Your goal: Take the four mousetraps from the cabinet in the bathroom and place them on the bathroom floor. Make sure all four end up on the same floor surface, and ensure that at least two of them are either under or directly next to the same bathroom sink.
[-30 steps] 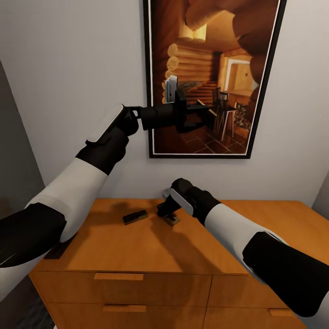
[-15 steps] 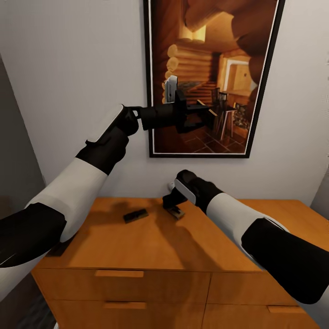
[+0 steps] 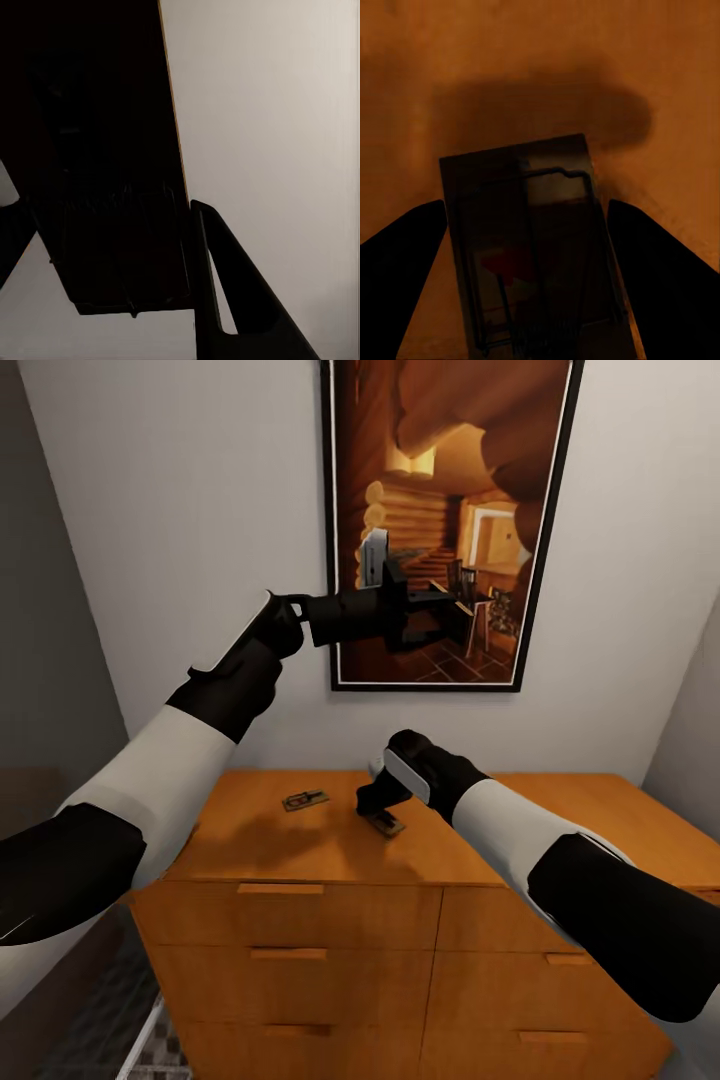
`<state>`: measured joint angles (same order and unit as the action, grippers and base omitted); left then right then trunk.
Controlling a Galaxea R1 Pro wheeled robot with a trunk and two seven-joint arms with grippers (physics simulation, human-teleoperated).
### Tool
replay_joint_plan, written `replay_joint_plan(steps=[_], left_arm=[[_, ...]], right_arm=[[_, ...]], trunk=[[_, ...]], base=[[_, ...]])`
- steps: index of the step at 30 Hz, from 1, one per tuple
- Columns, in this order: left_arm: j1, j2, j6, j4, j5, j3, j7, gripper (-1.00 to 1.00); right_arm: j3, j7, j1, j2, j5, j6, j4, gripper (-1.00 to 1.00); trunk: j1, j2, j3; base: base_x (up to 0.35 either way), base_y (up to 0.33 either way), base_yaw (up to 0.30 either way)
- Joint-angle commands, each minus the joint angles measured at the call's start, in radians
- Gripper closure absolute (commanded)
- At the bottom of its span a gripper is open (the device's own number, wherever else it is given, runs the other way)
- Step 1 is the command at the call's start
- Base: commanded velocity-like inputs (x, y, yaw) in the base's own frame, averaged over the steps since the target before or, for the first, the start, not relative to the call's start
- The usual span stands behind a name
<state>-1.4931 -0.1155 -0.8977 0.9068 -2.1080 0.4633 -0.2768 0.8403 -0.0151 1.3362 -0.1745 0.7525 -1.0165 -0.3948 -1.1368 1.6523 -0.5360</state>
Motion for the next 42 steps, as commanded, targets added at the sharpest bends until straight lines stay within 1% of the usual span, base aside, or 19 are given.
replay_joint_plan(steps=[1, 5, 23, 25, 27, 30, 34, 35, 36, 37, 38, 39, 41, 42], left_arm=[[-0.001, 0.000, -0.001, -0.007, -0.007, 0.000, -0.007, 1.00], [-0.001, 0.000, -0.001, -0.020, -0.006, 0.000, -0.007, 1.00], [-0.001, -0.001, -0.001, -0.022, -0.005, 0.001, -0.010, 1.00], [-0.001, -0.001, -0.001, -0.024, -0.005, 0.005, -0.011, 1.00], [-0.001, -0.001, -0.001, -0.026, -0.004, 0.017, -0.011, 1.00], [-0.001, 0.000, -0.001, -0.028, -0.005, 0.047, -0.013, 1.00], [-0.001, 0.000, -0.001, -0.041, -0.004, 0.067, -0.013, 1.00], [-0.001, 0.000, -0.001, -0.054, -0.003, 0.079, -0.013, 1.00], [-0.001, 0.000, -0.001, -0.067, -0.003, 0.100, -0.013, 1.00], [-0.001, -0.001, -0.001, -0.081, -0.004, 0.129, -0.013, 1.00], [-0.001, -0.001, -0.001, -0.087, -0.004, 0.145, -0.013, 1.00], [-0.001, -0.001, -0.001, -0.100, -0.005, 0.178, -0.013, 1.00], [-0.001, -0.001, 0.004, -0.128, -0.006, 0.231, -0.012, 1.00], [-0.001, -0.002, 0.020, -0.147, -0.006, 0.259, -0.011, 1.00]], right_arm=[[0.004, -0.002, 0.001, 0.000, 0.004, -0.002, 0.000, 1.00], [0.004, -0.002, 0.000, 0.000, 0.004, -0.001, 0.001, 1.00], [0.009, 0.000, -0.002, 0.000, 0.002, 0.000, -0.003, 1.00], [0.009, 0.000, -0.002, 0.000, 0.002, 0.001, -0.003, 1.00], [0.010, 0.000, -0.002, 0.000, 0.002, 0.001, -0.003, 1.00], [0.011, 0.000, -0.002, 0.000, 0.002, 0.001, -0.003, 1.00], [0.012, 0.001, -0.005, 0.000, 0.000, 0.002, -0.002, 1.00], [0.012, 0.000, -0.009, 0.000, -0.001, 0.002, -0.001, 1.00], [0.012, 0.000, -0.012, 0.000, -0.003, 0.002, -0.001, 1.00], [0.012, 0.000, -0.015, 0.000, -0.003, 0.002, -0.001, 1.00], [0.012, 0.000, -0.016, 0.000, -0.004, 0.003, -0.001, 1.00], [0.012, 0.000, -0.021, 0.000, -0.004, 0.004, 0.000, 1.00], [0.013, -0.001, -0.049, 0.000, -0.008, 0.005, 0.000, 1.00], [0.014, -0.001, -0.075, 0.000, -0.011, 0.005, 0.000, 1.00]], trunk=[[0.001, 0.001, -0.001], [0.001, 0.001, -0.001], [0.001, 0.001, -0.001], [0.001, 0.001, -0.001], [0.001, 0.001, -0.001], [0.001, 0.001, -0.001], [0.001, 0.001, -0.001], [0.001, 0.001, -0.001], [0.001, 0.001, -0.001], [0.001, 0.001, -0.001], [0.001, 0.001, -0.001], [0.001, 0.001, -0.001], [0.001, 0.001, -0.001], [0.001, 0.001, -0.001]], base=[[-0.334, 0.000, 0.000], [-0.334, 0.000, 0.000], [-0.334, -0.024, 0.000], [-0.334, -0.073, 0.000], [-0.334, -0.074, 0.000], [-0.334, -0.074, 0.000], [-0.334, -0.074, 0.000], [-0.334, -0.074, 0.000], [-0.334, -0.074, 0.000], [-0.334, -0.074, 0.000], [-0.334, -0.074, 0.000], [-0.334, -0.074, 0.000], [-0.334, -0.074, 0.000], [-0.334, -0.074, 0.000]])
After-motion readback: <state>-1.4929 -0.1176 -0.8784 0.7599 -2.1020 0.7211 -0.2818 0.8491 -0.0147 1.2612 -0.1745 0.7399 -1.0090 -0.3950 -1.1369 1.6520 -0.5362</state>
